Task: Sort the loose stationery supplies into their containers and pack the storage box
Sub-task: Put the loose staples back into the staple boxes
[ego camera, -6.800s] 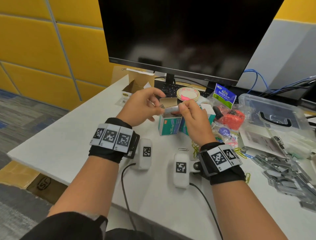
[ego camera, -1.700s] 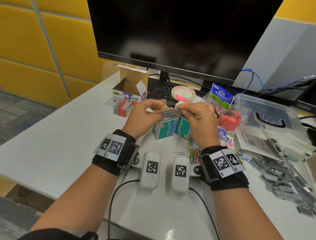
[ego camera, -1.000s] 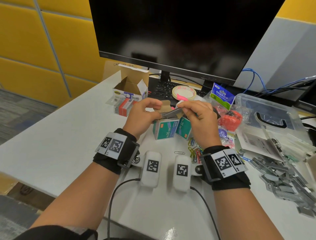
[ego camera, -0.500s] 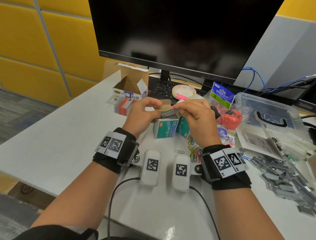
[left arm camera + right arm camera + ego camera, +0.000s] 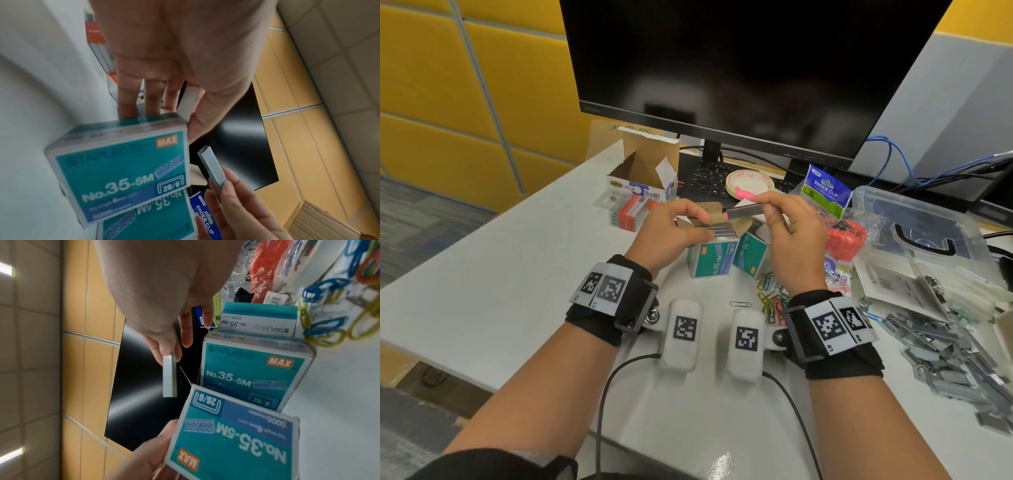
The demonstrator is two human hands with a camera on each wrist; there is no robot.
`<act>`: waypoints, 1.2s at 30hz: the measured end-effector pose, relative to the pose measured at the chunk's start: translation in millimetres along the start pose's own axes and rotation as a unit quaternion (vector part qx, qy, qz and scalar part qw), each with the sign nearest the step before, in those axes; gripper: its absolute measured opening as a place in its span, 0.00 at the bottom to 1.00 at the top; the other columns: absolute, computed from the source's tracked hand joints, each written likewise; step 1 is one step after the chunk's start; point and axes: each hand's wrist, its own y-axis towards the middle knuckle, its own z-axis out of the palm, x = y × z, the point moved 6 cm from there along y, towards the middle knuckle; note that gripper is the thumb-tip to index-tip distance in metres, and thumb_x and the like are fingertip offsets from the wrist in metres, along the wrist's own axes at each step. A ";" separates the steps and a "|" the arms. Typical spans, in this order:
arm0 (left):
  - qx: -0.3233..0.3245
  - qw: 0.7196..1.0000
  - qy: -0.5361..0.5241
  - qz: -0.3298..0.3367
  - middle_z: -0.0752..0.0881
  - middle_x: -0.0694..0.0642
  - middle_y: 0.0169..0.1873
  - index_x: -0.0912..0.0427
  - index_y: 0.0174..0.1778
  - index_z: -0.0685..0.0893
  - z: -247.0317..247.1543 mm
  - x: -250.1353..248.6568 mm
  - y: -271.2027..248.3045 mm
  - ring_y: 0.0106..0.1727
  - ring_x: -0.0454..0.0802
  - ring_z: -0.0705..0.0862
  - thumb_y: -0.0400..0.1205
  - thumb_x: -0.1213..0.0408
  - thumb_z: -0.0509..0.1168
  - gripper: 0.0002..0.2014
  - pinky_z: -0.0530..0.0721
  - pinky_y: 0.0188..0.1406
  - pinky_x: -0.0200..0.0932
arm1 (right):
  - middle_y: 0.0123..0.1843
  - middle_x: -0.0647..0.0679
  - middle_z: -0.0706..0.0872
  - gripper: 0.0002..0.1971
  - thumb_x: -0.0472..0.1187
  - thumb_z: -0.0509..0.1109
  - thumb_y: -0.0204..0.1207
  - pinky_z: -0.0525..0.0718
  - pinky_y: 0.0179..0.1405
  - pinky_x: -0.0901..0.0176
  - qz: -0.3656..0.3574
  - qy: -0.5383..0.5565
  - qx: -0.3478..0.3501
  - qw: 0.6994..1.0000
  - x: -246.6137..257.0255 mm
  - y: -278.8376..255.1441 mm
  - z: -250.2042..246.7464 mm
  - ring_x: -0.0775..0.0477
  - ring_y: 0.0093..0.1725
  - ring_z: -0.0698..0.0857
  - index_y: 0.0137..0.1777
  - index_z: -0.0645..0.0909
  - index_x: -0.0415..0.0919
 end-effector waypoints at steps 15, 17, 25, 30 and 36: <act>-0.029 1.000 0.003 0.007 0.79 0.41 0.43 0.55 0.41 0.80 -1.7 -2.6 0.1 0.50 0.47 0.82 0.78 0.74 0.67 0.09 0.86 0.44 0.39 | 0.49 0.59 0.81 0.11 0.35 0.63 0.81 0.65 0.50 0.68 -0.039 -0.036 0.086 0.995 4.6 -2.8 7.9 0.48 0.56 0.74 0.52 0.86 0.47; -0.031 0.999 0.004 0.007 0.79 0.41 0.43 0.54 0.40 0.80 -1.6 -2.7 0.4 0.51 0.47 0.82 0.78 0.74 0.67 0.09 0.86 0.44 0.39 | 0.48 0.60 0.82 0.11 0.35 0.64 0.80 0.62 0.53 0.78 -0.057 -0.036 0.086 0.994 6.2 -2.4 7.8 0.47 0.57 0.75 0.51 0.87 0.48; -0.026 1.000 0.001 0.016 0.81 0.45 0.44 0.52 0.38 0.80 -1.8 -2.7 1.3 0.51 0.48 0.82 0.78 0.75 0.67 0.11 0.85 0.42 0.37 | 0.47 0.56 0.86 0.09 0.35 0.68 0.77 0.60 0.55 0.84 -0.113 -0.039 0.087 0.989 17.5 -5.5 13.2 0.47 0.56 0.75 0.51 0.89 0.44; -0.029 0.999 -0.003 0.016 0.81 0.45 0.45 0.51 0.38 0.80 -2.3 -1.9 1.5 0.51 0.49 0.83 0.78 0.75 0.67 0.12 0.85 0.42 0.38 | 0.43 0.56 0.87 0.09 0.36 0.71 0.75 0.63 0.55 0.81 -0.086 -0.031 0.104 0.990 13.5 -4.3 13.0 0.48 0.56 0.75 0.51 0.89 0.46; -0.034 0.999 -0.013 0.014 0.81 0.45 0.45 0.52 0.38 0.80 -3.1 -0.8 0.9 0.48 0.47 0.83 0.77 0.75 0.67 0.11 0.84 0.40 0.36 | 0.43 0.57 0.84 0.09 0.36 0.73 0.73 0.72 0.53 0.75 -0.028 0.006 0.100 0.995 8.7 -6.3 15.4 0.59 0.54 0.75 0.51 0.88 0.49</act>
